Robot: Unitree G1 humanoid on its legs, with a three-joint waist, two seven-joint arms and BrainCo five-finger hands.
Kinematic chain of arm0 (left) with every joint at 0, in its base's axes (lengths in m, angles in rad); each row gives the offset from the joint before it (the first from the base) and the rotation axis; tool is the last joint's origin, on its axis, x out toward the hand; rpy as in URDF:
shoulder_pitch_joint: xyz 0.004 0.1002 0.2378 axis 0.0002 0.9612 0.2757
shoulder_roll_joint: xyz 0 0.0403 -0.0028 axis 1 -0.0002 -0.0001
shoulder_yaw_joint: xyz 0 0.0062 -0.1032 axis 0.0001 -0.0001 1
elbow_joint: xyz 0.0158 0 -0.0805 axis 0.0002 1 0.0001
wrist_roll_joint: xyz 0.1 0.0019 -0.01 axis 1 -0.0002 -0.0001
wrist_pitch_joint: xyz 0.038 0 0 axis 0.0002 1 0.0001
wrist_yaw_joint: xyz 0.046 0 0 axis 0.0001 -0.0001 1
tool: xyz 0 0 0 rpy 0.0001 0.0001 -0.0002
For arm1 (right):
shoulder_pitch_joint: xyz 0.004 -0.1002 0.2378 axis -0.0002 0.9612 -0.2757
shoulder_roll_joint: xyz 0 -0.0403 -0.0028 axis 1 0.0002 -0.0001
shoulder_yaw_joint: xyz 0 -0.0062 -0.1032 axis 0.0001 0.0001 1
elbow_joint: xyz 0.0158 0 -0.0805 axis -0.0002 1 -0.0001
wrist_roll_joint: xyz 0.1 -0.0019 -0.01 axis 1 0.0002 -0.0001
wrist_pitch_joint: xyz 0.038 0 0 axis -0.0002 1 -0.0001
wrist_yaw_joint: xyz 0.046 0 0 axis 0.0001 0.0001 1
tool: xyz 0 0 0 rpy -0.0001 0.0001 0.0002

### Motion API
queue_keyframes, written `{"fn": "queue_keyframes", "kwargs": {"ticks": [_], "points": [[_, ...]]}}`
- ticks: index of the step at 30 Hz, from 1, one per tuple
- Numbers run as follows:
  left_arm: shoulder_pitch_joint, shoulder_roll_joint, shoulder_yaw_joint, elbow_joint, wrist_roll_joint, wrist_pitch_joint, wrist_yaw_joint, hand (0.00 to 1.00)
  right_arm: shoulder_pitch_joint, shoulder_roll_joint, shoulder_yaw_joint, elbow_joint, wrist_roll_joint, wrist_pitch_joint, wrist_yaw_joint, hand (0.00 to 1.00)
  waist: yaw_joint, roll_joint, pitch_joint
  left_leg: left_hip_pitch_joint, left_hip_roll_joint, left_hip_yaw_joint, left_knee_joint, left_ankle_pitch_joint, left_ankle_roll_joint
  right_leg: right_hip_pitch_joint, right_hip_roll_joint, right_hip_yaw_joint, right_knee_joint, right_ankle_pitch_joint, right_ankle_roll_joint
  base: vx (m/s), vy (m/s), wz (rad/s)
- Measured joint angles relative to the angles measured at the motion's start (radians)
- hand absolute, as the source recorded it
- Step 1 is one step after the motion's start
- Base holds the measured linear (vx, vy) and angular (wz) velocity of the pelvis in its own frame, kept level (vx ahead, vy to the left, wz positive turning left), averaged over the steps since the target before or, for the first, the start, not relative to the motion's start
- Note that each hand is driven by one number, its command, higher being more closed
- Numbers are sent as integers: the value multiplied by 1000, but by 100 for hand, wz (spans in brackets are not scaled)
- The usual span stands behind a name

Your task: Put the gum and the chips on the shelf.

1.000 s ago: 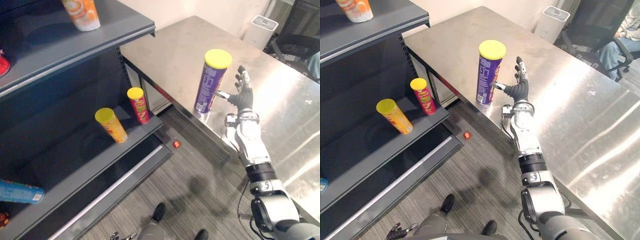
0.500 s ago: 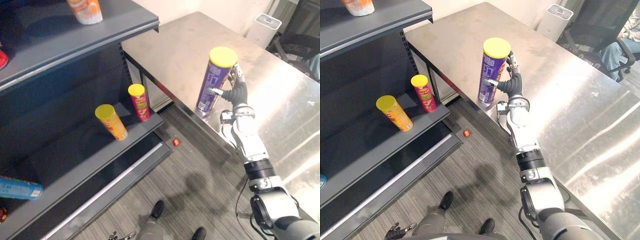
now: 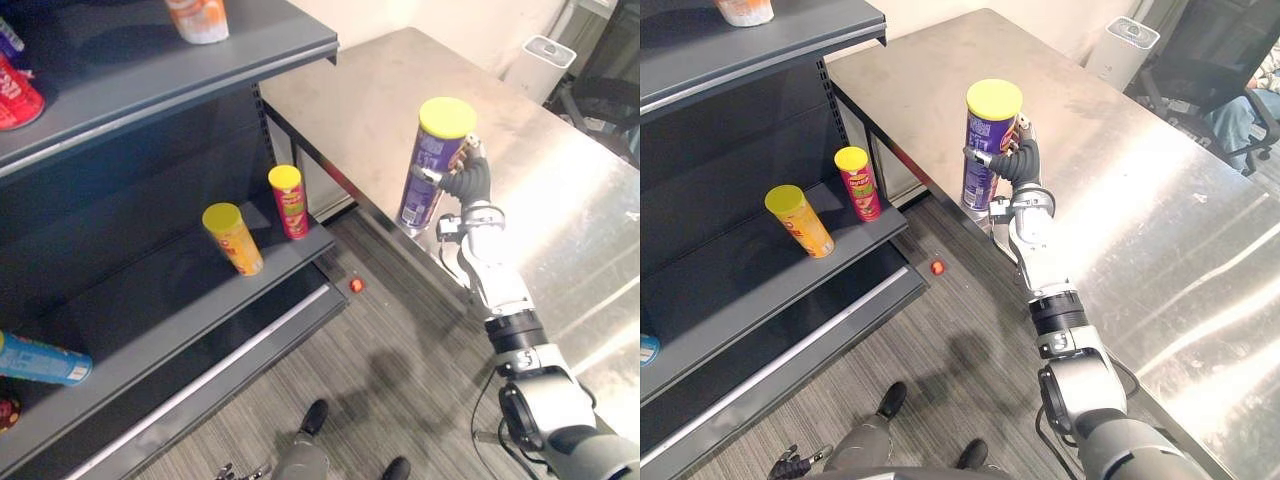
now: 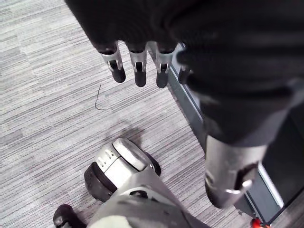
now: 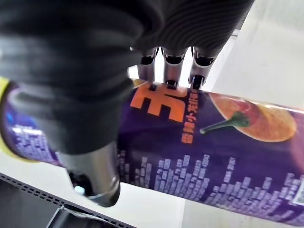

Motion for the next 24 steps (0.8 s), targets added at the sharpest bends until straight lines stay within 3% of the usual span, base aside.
{"fn": "queue_keyframes", "kwargs": {"ticks": [13, 20, 22, 24], "points": [[0, 1, 0, 1, 1, 0, 0, 0, 9, 21, -8, 8, -2, 0, -23, 100, -3, -1, -1, 10, 6, 14, 1, 0, 0, 1, 2, 13, 6, -2, -1, 0, 2, -2], [8, 0, 11, 3, 4, 1, 4, 0, 164, 30, -9, -223, -4, 1, -18, 100, -7, -7, -9, 41, 20, 71, 1, -9, -1, 2, 7, 70, 6, -1, -1, 1, 7, -22], [17, 5, 15, 8, 5, 2, 4, 0, 208, 31, -10, -305, -1, -2, -5, 100, -30, -18, -21, 52, 29, 89, 2, -16, -5, 2, 14, 89, 4, 1, -3, -2, -10, -30], [21, 9, 22, 8, 5, 2, 3, 0, 250, 31, -10, -365, 0, -12, 17, 100, -34, -29, -30, 60, 36, 107, 3, -21, -8, 2, 20, 106, 2, 1, -3, 23, -18, -32]]}}
